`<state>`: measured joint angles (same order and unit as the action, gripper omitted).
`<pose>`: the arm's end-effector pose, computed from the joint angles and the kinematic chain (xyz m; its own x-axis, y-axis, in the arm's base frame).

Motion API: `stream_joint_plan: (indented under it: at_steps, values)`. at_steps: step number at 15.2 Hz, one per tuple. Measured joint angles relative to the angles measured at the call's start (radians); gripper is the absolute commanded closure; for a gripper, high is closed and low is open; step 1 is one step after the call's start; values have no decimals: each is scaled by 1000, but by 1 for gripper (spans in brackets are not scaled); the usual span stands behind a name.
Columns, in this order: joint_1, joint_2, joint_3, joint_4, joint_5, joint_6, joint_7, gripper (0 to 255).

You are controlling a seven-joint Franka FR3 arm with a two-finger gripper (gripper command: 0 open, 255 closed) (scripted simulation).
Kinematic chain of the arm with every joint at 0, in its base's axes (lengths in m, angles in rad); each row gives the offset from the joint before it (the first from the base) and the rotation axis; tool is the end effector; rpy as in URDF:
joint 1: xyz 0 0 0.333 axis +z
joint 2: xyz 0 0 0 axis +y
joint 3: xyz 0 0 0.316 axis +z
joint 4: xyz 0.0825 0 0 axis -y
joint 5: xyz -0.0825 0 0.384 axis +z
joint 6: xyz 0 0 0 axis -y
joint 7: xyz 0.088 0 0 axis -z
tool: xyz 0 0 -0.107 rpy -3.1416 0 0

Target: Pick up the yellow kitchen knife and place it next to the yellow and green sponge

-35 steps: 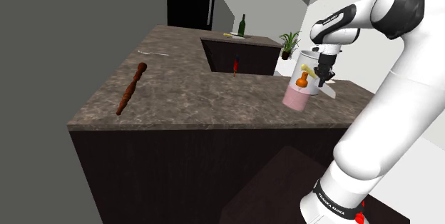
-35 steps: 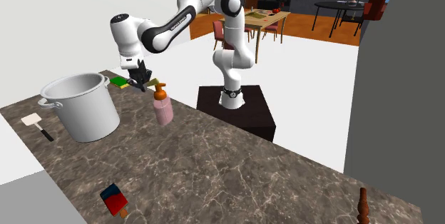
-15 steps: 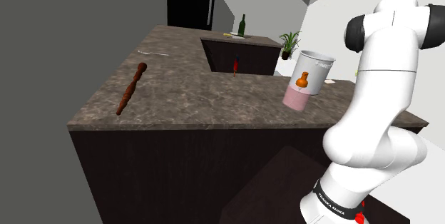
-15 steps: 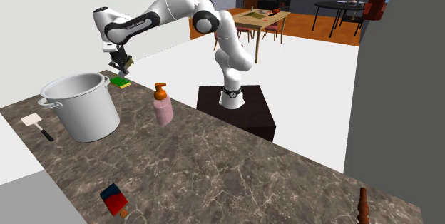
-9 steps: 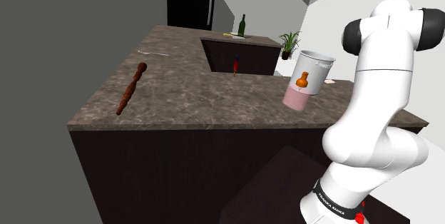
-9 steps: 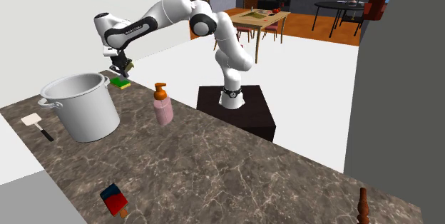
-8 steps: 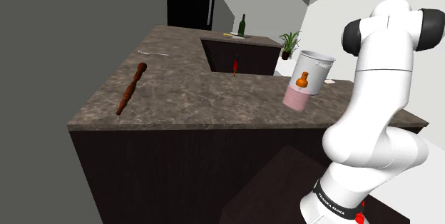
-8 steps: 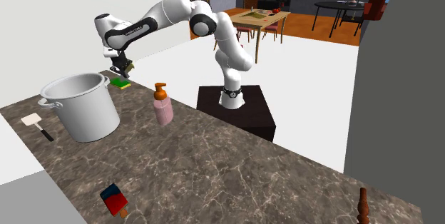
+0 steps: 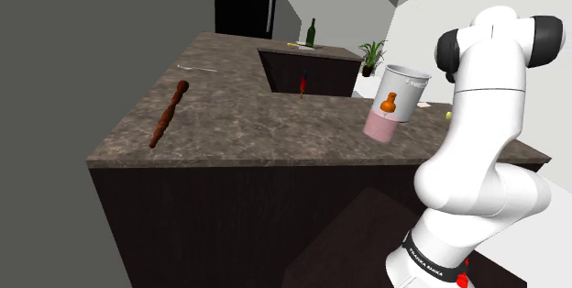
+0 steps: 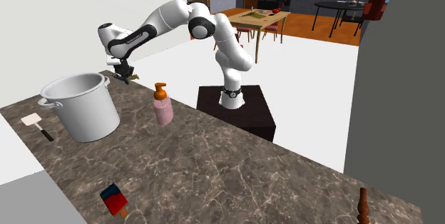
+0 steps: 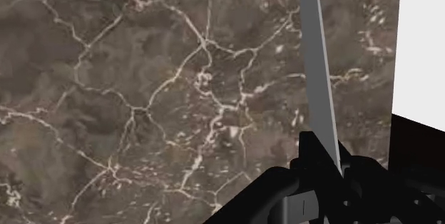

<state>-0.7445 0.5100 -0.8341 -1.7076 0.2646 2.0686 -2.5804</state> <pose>0.0705 -0.6513 0.3758 0.5781 0.8099 -0.0995 0.8045 -0.5861 -0.0964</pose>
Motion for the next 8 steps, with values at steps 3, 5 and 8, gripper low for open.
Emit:
stream_joint_plan:
  at_steps: [3, 5, 8]
  values:
    - [-4, 13, 8, -22, 11, 31, -5, 255]
    - [-11, 29, 17, -27, 23, 49, -10, 255]
    - [-15, 37, 23, -35, 30, 65, -13, 255]
